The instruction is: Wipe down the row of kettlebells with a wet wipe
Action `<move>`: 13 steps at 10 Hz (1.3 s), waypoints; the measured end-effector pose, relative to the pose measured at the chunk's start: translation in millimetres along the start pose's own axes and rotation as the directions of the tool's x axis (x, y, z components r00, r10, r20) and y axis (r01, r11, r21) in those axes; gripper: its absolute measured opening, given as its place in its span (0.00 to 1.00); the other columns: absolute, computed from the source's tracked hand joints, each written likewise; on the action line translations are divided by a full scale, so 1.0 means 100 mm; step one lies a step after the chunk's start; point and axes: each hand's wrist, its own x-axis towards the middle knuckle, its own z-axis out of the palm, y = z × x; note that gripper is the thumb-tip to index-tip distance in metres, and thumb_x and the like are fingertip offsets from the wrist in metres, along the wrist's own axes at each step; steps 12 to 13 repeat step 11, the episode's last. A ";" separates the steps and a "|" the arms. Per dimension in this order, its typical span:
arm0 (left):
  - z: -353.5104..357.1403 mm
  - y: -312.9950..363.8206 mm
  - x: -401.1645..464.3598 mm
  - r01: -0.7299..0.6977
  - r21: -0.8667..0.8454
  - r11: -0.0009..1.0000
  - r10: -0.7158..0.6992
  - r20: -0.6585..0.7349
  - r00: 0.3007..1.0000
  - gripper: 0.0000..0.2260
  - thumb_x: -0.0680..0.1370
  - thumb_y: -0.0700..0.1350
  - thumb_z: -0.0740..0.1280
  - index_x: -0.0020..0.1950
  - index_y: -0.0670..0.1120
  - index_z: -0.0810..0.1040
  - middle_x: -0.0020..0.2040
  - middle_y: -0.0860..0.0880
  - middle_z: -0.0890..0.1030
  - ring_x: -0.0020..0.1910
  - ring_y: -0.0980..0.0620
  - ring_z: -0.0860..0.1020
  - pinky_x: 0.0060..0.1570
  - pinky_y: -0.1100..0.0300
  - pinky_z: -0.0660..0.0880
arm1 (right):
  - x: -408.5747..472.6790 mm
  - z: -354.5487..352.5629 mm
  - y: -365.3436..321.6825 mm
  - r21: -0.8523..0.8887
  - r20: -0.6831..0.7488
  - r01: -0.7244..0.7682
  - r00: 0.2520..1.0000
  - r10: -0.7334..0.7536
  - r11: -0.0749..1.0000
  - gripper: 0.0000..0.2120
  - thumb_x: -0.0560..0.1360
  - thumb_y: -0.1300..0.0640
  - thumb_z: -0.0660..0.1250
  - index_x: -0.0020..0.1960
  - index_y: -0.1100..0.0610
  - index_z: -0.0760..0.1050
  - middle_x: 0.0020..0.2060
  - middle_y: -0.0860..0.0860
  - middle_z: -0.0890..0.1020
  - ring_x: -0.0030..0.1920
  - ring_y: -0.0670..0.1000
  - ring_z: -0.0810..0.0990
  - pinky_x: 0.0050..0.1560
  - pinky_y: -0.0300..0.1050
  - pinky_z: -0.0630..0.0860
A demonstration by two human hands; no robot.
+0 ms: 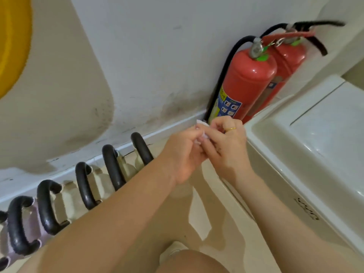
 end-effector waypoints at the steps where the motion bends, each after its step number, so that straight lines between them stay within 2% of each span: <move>1: 0.39 -0.08 0.04 -0.068 0.352 0.933 0.062 0.029 0.998 0.12 0.79 0.48 0.56 0.45 0.49 0.78 0.41 0.55 0.82 0.42 0.60 0.80 0.41 0.67 0.75 | -0.01 -0.44 0.14 -0.007 -0.149 -0.098 0.984 0.095 0.995 0.09 0.74 0.58 0.63 0.50 0.56 0.81 0.40 0.52 0.78 0.41 0.55 0.74 0.43 0.49 0.71; 2: 0.63 -0.25 0.19 -0.446 0.812 0.377 0.492 0.233 0.839 0.15 0.76 0.51 0.58 0.57 0.49 0.79 0.60 0.53 0.76 0.63 0.56 0.71 0.65 0.63 0.65 | -0.09 -0.93 0.28 0.017 -0.365 -0.258 0.898 0.246 0.966 0.08 0.72 0.65 0.66 0.51 0.58 0.76 0.40 0.49 0.76 0.38 0.49 0.72 0.42 0.40 0.67; 3: 0.80 -0.31 0.41 -0.563 0.804 -0.192 0.489 0.576 0.655 0.17 0.78 0.50 0.55 0.58 0.49 0.79 0.72 0.48 0.67 0.74 0.49 0.56 0.71 0.55 0.53 | -0.23 -1.29 0.43 -0.158 -0.416 -0.361 0.868 0.270 0.919 0.04 0.73 0.66 0.65 0.47 0.61 0.76 0.43 0.56 0.79 0.42 0.57 0.76 0.40 0.45 0.69; 4: 1.00 -0.33 0.63 -0.524 0.759 -0.386 0.359 0.647 0.673 0.21 0.78 0.54 0.50 0.57 0.50 0.80 0.77 0.47 0.57 0.76 0.44 0.46 0.72 0.53 0.39 | -0.35 -1.42 0.60 -0.299 -0.256 -0.452 0.887 0.385 0.841 0.06 0.75 0.66 0.63 0.47 0.64 0.78 0.46 0.59 0.78 0.44 0.61 0.77 0.41 0.47 0.71; 5: 1.08 -0.33 0.78 -0.493 0.740 -0.458 0.354 0.660 0.663 0.22 0.78 0.55 0.49 0.55 0.51 0.81 0.78 0.47 0.54 0.76 0.45 0.44 0.67 0.63 0.29 | -0.44 -1.44 0.72 -0.350 -0.060 -0.481 0.868 0.493 0.804 0.11 0.78 0.60 0.58 0.49 0.60 0.79 0.46 0.56 0.79 0.46 0.59 0.77 0.45 0.49 0.73; 6: 1.06 -0.36 0.83 -0.530 0.723 -0.444 0.361 0.685 0.633 0.21 0.77 0.55 0.51 0.56 0.50 0.81 0.77 0.46 0.57 0.75 0.46 0.47 0.69 0.62 0.32 | -0.47 -1.45 0.75 -0.363 0.168 -0.536 0.767 0.619 0.762 0.14 0.80 0.52 0.51 0.41 0.54 0.70 0.39 0.54 0.77 0.44 0.59 0.76 0.44 0.52 0.73; 7: 0.99 -0.37 0.79 -0.536 0.756 -0.376 0.401 0.654 0.642 0.21 0.77 0.55 0.52 0.59 0.47 0.79 0.75 0.45 0.61 0.75 0.47 0.49 0.72 0.52 0.44 | -0.47 -1.42 0.69 -0.420 0.019 -0.531 0.805 0.592 0.736 0.15 0.79 0.47 0.52 0.44 0.54 0.72 0.42 0.53 0.76 0.44 0.59 0.75 0.37 0.47 0.69; 8: 0.77 -0.30 0.67 -0.466 0.806 -0.365 0.473 0.592 0.653 0.24 0.77 0.55 0.52 0.66 0.44 0.72 0.74 0.45 0.63 0.73 0.50 0.50 0.73 0.48 0.51 | -0.37 -1.30 0.58 -0.366 -0.173 -0.413 0.911 0.375 0.834 0.12 0.78 0.53 0.58 0.52 0.59 0.77 0.49 0.55 0.79 0.46 0.61 0.77 0.38 0.47 0.69; 9: 0.37 -0.15 0.47 -0.381 0.868 -0.318 0.520 0.496 0.696 0.27 0.77 0.57 0.51 0.69 0.42 0.68 0.74 0.44 0.63 0.74 0.48 0.52 0.72 0.50 0.51 | -0.20 -1.08 0.43 -0.304 -0.149 -0.200 0.976 0.161 0.932 0.10 0.75 0.56 0.59 0.46 0.60 0.77 0.46 0.56 0.80 0.44 0.60 0.78 0.41 0.50 0.74; 10: -0.22 -0.03 0.17 -0.282 0.903 -0.325 0.555 0.424 0.716 0.29 0.78 0.61 0.47 0.70 0.43 0.67 0.74 0.45 0.63 0.74 0.50 0.52 0.72 0.51 0.53 | -0.03 -0.71 0.09 -0.191 -0.091 0.018 0.995 -0.036 0.981 0.12 0.74 0.57 0.58 0.47 0.61 0.78 0.47 0.57 0.80 0.44 0.60 0.78 0.43 0.51 0.74; 11: -0.76 0.07 -0.29 -0.157 0.940 -0.302 0.595 0.315 0.739 0.29 0.79 0.60 0.48 0.73 0.43 0.61 0.75 0.45 0.61 0.75 0.50 0.53 0.73 0.49 0.55 | 0.04 -0.19 -0.37 -0.098 0.066 0.225 0.973 -0.219 0.969 0.16 0.73 0.57 0.60 0.55 0.64 0.77 0.54 0.59 0.80 0.52 0.60 0.78 0.54 0.52 0.74; 13: -0.76 0.07 -0.29 -0.157 0.940 -0.302 0.595 0.315 0.739 0.29 0.79 0.60 0.48 0.73 0.43 0.61 0.75 0.45 0.61 0.75 0.50 0.53 0.73 0.49 0.55 | 0.04 -0.19 -0.37 -0.098 0.066 0.225 0.973 -0.219 0.969 0.16 0.73 0.57 0.60 0.55 0.64 0.77 0.54 0.59 0.80 0.52 0.60 0.78 0.54 0.52 0.74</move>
